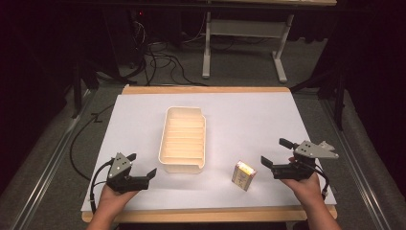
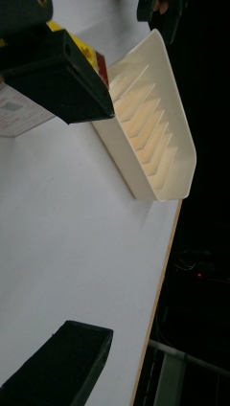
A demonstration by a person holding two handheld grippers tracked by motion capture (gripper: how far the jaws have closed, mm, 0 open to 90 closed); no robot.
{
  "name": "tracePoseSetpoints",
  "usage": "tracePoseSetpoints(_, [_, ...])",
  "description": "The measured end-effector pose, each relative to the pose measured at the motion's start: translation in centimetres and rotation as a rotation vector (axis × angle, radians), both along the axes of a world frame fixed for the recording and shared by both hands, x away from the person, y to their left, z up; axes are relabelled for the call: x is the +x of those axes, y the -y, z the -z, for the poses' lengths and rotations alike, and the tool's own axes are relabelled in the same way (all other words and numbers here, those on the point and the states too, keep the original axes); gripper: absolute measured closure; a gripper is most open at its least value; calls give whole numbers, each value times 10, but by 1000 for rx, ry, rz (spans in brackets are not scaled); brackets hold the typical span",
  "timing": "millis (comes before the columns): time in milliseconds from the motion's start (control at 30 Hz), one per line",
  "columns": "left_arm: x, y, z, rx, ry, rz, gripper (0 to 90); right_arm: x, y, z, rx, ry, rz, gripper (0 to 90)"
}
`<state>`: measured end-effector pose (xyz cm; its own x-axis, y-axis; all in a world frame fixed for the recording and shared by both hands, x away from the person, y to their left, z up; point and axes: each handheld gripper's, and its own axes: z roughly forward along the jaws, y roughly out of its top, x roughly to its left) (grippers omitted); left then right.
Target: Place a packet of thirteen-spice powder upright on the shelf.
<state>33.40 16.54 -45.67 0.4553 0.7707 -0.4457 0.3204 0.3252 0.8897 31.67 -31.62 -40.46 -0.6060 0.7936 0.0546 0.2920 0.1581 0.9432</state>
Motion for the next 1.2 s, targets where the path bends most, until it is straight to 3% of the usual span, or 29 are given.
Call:
tracePoseSetpoints(100, [0, 0, 0, 0, 0, 0, 72, -4, -3, -7, 33, 11, -24, 13])
tracePoseSetpoints(400, [0, 0, 0, 1, -1, 1, 75, -16, -15, -13, 51, 32, -72, 14])
tracePoseSetpoints(833, [0, 0, 0, 2, -2, 4, 78, -21, -34, -9, 20, 22, -124, 14])
tracePoseSetpoints(1200, [-1, 0, 0, 6, -2, 9, 79, -23, -48, 3, 0, -9, -161, 28])
